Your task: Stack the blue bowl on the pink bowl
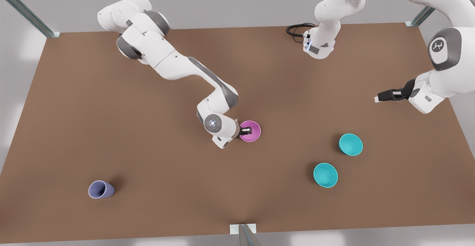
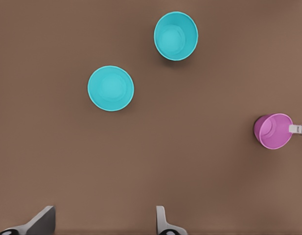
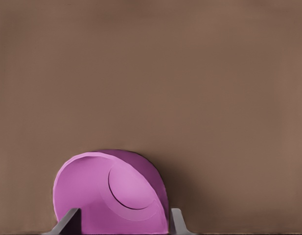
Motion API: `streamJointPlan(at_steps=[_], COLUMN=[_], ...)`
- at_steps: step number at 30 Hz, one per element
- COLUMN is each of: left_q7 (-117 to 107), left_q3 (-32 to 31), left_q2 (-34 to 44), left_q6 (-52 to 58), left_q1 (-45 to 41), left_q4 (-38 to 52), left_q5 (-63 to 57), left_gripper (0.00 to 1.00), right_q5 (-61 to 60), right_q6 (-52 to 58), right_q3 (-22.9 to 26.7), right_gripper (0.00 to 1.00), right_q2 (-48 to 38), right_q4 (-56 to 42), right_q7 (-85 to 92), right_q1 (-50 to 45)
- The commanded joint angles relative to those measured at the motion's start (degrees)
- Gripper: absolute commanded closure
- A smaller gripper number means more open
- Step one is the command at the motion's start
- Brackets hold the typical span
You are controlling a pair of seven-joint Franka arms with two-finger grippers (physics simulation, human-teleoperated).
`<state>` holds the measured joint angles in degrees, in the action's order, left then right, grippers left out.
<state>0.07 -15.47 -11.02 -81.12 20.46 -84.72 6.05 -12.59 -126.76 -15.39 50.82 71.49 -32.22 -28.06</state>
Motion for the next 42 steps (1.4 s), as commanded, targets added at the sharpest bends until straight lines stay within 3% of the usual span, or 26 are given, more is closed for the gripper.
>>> streamJointPlan(at_steps=[1,4,5,8,11,13,25,26,27,28,29,31,32,36,38,42], left_q7=[1.0,8.6,16.8,19.6,27.9,28.7,28.5,28.3,27.2,27.2,27.1,27.1,26.9,26.3,23.3,0.0], left_q3=[0.0,0.6,7.7,18.4,20.0,20.0,19.9,19.9,19.9,19.9,19.9,19.9,19.9,19.9,19.9,21.7], left_q2=[-2.6,-10.4,-10.7,-15.4,-22.1,-23.9,-28.4,-28.4,-28.4,-28.4,-28.4,-28.8,-28.7,-28.4,-22.0,-17.5], left_q6=[-3.4,-13.7,-18.3,-32.3,-42.9,-45.4,-45.5,-44.2,-43.7,-42.6,-42.5,-42.5,-41.9,-41.7,-41.7,-30.6], left_q1=[2.4,6.9,3.3,-8.7,-9.9,-9.4,-12.3,-12.8,-13.0,-13.1,-13.1,-13.1,-13.1,-13.2,-16.1,-34.3], left_q4=[0.0,-0.3,-3.3,-9.1,-9.1,-9.1,-10.8,-10.8,-10.8,-10.8,-10.8,-10.8,-10.8,-10.6,-10.6,-10.1], left_q5=[0.0,-3.1,-3.4,-0.7,5.1,5.2,11.0,11.0,11.0,11.0,11.0,11.0,11.0,11.0,14.5,11.4], left_gripper=[0.0,0.0,0.0,0.0,0.0,0.0,0.0,0.03,0.25,0.36,0.57,0.61,0.79,0.79,0.79,0.79], right_q5=[0.1,0.4,3.6,17.2,19.2,19.1,19.0,19.0,18.9,18.9,18.9,18.6,18.5,18.6,18.5,18.6], right_q6=[10.3,33.5,40.3,56.2,56.2,55.8,55.7,55.7,55.7,55.7,55.7,55.7,55.7,55.6,55.6,55.5], right_q3=[-0.1,0.0,-0.1,0.2,3.7,4.5,5.4,5.4,5.4,5.4,5.4,5.4,5.3,5.3,5.3,5.3], right_gripper=[0.0,0.0,0.0,0.0,0.0,0.0,0.0,0.0,0.0,0.0,0.0,0.0,0.0,0.0,0.0,0.0], right_q2=[-3.1,-6.7,-8.1,-18.6,-34.5,-39.4,-39.7,-39.7,-39.7,-39.7,-39.7,-39.5,-39.4,-39.0,-39.0,-39.0], right_q4=[-0.3,-0.2,-0.4,-4.3,-3.3,-2.0,-1.0,-1.0,-1.0,-1.0,-0.8,-0.3,-0.3,-0.2,-0.2,0.0], right_q7=[-17.5,-1.4,6.0,27.2,36.5,36.3,36.1,36.1,36.1,36.1,36.1,36.0,36.0,36.1,36.1,36.1], right_q1=[1.7,12.4,17.7,27.2,28.9,28.2,28.3,28.3,28.3,28.3,28.3,28.3,28.3,28.3,28.3,28.3])
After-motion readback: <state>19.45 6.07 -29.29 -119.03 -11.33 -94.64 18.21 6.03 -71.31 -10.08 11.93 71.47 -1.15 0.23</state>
